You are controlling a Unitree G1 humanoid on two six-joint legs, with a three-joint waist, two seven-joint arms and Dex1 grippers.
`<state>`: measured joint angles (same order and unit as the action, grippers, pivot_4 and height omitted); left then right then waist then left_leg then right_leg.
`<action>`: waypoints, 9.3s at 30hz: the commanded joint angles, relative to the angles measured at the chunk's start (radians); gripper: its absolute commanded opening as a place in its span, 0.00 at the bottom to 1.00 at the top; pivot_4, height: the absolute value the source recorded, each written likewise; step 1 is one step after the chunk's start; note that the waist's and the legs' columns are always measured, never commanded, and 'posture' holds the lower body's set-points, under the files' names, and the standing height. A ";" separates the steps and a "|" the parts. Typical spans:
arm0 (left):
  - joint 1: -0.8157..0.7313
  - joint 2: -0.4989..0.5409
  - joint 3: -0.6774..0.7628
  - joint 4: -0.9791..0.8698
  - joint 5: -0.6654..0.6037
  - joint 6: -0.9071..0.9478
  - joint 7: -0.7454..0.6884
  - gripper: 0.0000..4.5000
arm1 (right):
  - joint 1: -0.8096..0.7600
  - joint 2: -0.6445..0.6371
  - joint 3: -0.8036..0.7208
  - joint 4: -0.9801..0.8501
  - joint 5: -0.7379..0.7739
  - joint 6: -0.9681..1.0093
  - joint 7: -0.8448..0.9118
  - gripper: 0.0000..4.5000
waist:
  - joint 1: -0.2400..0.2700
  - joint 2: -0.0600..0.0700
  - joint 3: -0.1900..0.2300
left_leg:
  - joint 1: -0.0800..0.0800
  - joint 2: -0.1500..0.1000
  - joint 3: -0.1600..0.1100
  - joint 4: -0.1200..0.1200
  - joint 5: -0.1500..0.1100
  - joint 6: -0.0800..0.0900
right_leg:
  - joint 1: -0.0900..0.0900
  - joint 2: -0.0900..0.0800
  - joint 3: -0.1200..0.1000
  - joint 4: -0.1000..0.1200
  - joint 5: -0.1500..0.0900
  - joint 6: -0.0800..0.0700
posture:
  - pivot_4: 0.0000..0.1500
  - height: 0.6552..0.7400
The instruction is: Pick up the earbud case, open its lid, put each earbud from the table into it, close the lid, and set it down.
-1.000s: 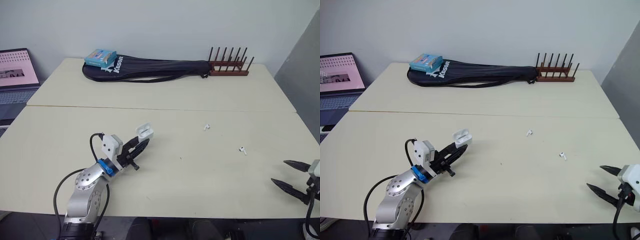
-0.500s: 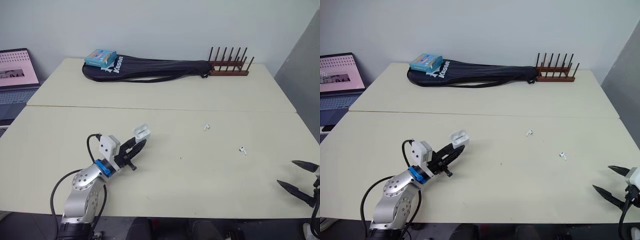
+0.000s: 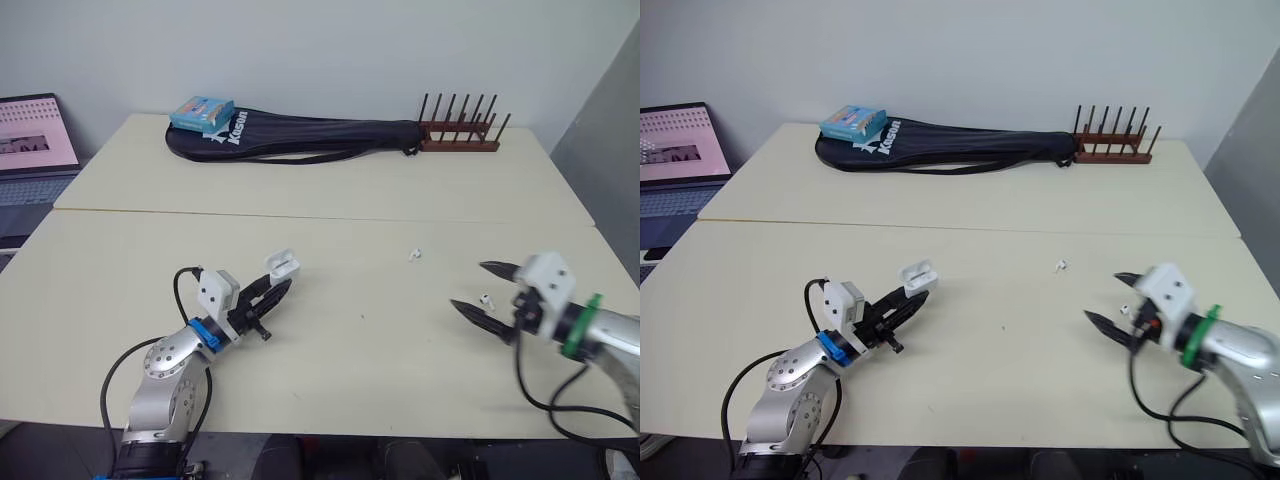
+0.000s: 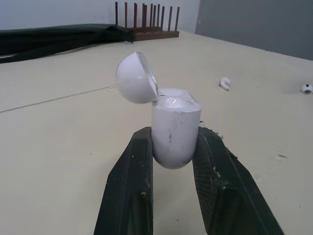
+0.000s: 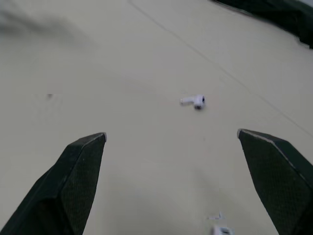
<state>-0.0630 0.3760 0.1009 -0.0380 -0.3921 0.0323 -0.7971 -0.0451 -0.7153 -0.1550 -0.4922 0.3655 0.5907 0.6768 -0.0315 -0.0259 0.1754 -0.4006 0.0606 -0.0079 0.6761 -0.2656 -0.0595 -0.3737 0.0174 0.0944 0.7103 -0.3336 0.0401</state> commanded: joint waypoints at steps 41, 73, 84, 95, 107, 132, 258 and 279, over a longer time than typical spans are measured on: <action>0.013 -0.004 -0.037 -0.093 0.007 0.024 0.044 0.17 | -0.340 0.543 0.222 0.358 -0.281 0.104 -0.537 0.12 | -0.002 0.000 0.000 | -0.010 0.001 0.003 0.000 0.000 0.000 | -0.015 0.000 0.001 0.005 0.000 0.000 | 1.00 0.63; 0.180 0.062 -0.049 -0.374 -0.033 0.145 0.034 0.17 | -0.165 -0.403 0.343 0.713 -0.148 -1.068 0.938 0.12 | 0.000 -0.001 0.005 | -0.003 0.001 0.002 0.001 0.000 0.000 | -0.005 -0.001 0.001 0.002 0.000 0.000 | 1.00 0.63; 0.159 0.080 -0.050 -0.362 -0.041 0.158 0.029 0.17 | -0.160 -0.369 0.360 0.732 -0.201 -1.045 0.880 0.50 | 0.000 0.000 0.005 | 0.003 0.001 0.003 0.001 0.000 0.000 | 0.002 -0.001 0.002 0.001 0.000 -0.001 | 1.00 0.63; 0.168 0.069 -0.068 -0.356 -0.033 0.156 0.032 0.17 | -0.057 -0.524 0.165 0.317 -0.153 -0.633 0.740 0.57 | 0.001 0.005 0.008 | 0.003 0.000 0.003 0.001 0.000 0.000 | 0.001 -0.001 0.002 0.001 0.000 0.000 | 1.00 0.63; 0.156 0.059 -0.101 -0.343 -0.024 0.154 0.044 0.17 | 0.056 -0.600 0.210 -0.008 -0.332 -0.085 0.530 0.57 | 0.001 0.004 0.008 | 0.002 0.000 0.003 0.000 0.000 0.000 | 0.000 -0.001 0.002 0.000 0.000 0.000 | 1.00 0.63; 0.151 0.054 -0.105 -0.340 -0.023 0.152 0.050 0.17 | 0.023 -0.534 0.292 0.018 -0.343 -0.038 0.531 0.09 | -0.001 0.000 0.007 | 0.002 0.001 0.004 0.000 0.000 0.000 | 0.000 -0.001 0.002 0.000 0.000 0.000 | 1.00 0.63; -0.045 -0.151 -0.194 -0.193 0.076 -0.052 0.164 0.17 | 0.250 -0.008 -0.220 0.168 -0.047 -0.150 0.064 1.00 | 0.002 0.003 0.006 | -0.007 -0.002 -0.002 0.001 0.000 0.000 | -0.005 -0.001 -0.001 -0.001 0.000 0.000 | 1.00 0.63; -0.027 -0.143 -0.208 -0.212 0.084 -0.047 0.182 0.17 | 0.089 0.044 -0.073 0.313 -0.084 -0.009 -0.053 0.47 | 0.006 0.003 0.006 | -0.005 -0.002 -0.004 0.001 0.000 0.000 | -0.001 -0.001 -0.003 -0.001 0.000 0.000 | 1.00 0.63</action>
<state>-0.0898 0.2322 -0.1106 -0.2006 -0.3044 -0.0070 -0.6195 0.0200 -0.6539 -0.2109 -0.1907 0.2938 0.5566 0.6299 -0.0253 -0.0233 0.1816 -0.4042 0.0581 -0.0123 0.6774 -0.2656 -0.0593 -0.3733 0.0161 0.0910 0.7091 -0.3336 0.0402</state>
